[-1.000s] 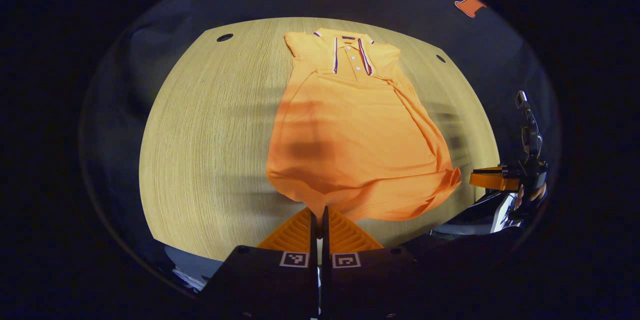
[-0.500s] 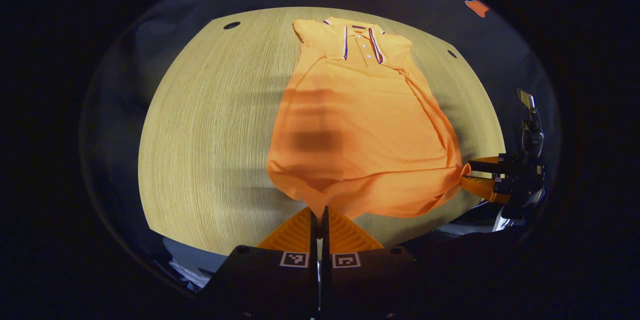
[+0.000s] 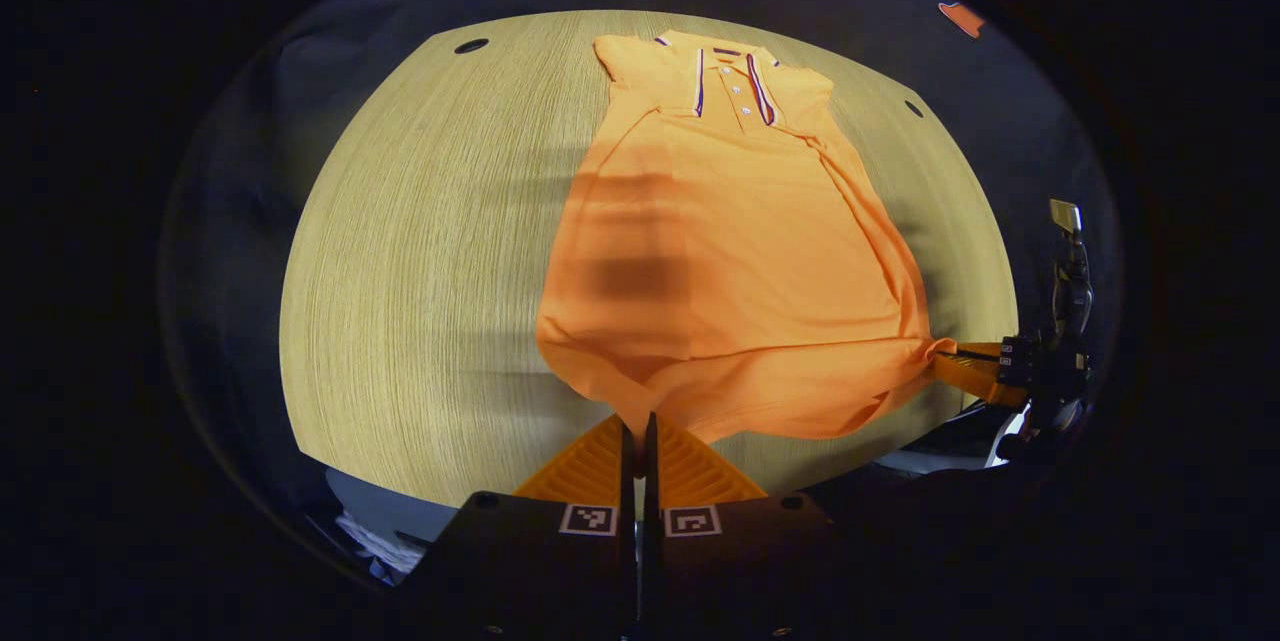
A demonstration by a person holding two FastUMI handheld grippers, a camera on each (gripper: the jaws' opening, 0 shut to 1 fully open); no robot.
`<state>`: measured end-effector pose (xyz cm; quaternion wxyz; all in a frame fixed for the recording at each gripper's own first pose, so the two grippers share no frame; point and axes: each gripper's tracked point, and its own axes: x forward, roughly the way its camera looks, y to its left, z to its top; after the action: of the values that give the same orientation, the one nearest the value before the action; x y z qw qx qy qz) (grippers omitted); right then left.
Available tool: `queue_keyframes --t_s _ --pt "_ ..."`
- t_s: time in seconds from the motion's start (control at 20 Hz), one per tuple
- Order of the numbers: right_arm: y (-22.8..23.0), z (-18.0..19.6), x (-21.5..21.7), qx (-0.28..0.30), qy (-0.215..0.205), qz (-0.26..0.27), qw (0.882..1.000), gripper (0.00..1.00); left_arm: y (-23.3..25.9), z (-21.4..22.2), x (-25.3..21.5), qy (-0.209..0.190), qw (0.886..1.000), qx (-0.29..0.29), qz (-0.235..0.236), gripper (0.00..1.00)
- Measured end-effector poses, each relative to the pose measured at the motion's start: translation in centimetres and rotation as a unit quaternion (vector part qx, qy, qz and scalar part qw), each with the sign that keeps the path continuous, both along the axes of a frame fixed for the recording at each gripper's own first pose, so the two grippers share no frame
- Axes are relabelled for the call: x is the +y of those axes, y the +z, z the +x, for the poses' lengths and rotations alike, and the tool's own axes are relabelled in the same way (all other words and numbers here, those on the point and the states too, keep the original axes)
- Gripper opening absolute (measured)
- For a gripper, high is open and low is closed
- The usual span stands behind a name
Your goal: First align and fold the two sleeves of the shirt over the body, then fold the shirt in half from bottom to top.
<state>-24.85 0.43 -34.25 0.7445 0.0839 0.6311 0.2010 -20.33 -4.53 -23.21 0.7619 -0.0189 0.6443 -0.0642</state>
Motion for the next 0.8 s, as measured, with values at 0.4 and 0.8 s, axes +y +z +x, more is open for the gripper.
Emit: queue_keyframes --t_s 0.4,0.8 --pt "0.9 2.2 -2.3 0.014 -0.111 -0.009 0.994 0.04 0.4 0.4 0.4 0.014 1.0 -0.01 0.001 0.03" --pt "4.0 5.2 -2.0 -0.008 -0.107 0.021 0.994 0.02 2.0 3.0 0.5 0.041 0.998 -0.034 -0.016 0.03"
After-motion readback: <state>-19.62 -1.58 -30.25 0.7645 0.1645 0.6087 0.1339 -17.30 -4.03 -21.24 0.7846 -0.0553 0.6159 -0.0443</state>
